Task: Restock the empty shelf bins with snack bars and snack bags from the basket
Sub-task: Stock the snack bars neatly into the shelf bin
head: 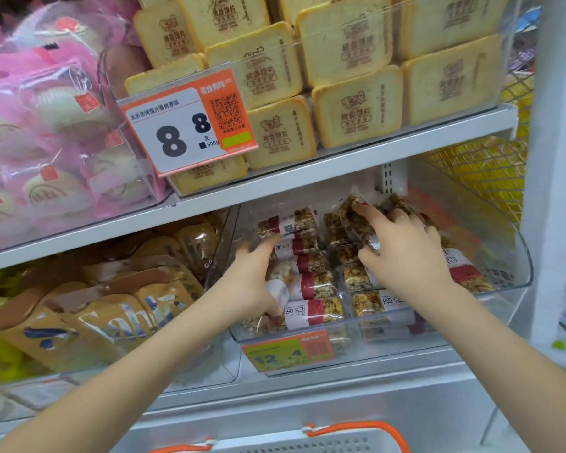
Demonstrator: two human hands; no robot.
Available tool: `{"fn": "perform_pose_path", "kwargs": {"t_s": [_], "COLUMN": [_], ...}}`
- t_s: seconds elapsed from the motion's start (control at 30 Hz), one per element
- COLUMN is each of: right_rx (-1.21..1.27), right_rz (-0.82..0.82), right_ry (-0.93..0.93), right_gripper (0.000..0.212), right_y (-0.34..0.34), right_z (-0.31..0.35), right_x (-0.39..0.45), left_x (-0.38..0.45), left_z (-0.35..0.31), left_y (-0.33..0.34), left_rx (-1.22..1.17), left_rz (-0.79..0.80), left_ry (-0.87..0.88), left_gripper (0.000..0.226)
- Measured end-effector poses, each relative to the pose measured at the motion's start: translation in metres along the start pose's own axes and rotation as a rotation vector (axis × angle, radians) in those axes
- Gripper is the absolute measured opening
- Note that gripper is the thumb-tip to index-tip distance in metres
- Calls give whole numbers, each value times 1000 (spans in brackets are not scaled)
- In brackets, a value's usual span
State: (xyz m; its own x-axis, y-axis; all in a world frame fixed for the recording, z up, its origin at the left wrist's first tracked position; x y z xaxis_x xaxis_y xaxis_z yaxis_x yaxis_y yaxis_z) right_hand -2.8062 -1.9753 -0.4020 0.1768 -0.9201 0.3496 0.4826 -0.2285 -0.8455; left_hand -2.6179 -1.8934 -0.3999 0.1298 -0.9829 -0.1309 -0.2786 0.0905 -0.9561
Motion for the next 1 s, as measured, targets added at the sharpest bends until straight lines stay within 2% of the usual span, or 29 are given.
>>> {"fn": "perform_pose_path", "kwargs": {"t_s": [0.1,0.23,0.3,0.37,0.5,0.6,0.67,0.77,1.0], "right_rx": [31,84,98,101,100,125,125,109,159], "right_rz": [7,22,24,26,42,43,42,60,98], "right_ry": [2,4,1,-6,-5,0,-10,-25,-42], "right_gripper": [62,62,61,61,61,61,61,62,63], "right_y": [-1,-2,-1,0,0,1,2,3,6], "right_z": [-1,-4,-3,-2,-3,-5,-5,-3,-4], "right_x": [0,0,0,0,1,3,3,2,1], "left_x": [2,14,33,63,111,112,109,106,125], "left_z": [3,1,-7,-10,12,13,9,8,21], "left_y": [-2,-20,-31,-36,-25,-26,-29,-34,-31], "left_rx": [-154,-343,-401,-356,44,224,205,146,-100], "left_rz": [-12,-75,-100,-114,-140,-254,-316,-320,-203], "left_ry": [-24,40,102,168,240,293,344,357,226], "left_gripper": [109,67,57,52,43,36,28,24,25]}}
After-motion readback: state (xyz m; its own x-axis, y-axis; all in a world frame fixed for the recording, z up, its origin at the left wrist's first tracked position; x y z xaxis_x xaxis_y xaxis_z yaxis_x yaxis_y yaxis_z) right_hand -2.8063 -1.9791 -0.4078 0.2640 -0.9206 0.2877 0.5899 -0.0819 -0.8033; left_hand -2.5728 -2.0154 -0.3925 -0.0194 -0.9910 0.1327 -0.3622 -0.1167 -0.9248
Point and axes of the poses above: each hand's wrist, its own x-axis towards the middle knuckle, its own y-axis out of the palm, z = x × y, the point moved 8 cm from there along x, towards the middle knuckle, and after that the axes turned 6 degrees about y, right-handed, at the moved point
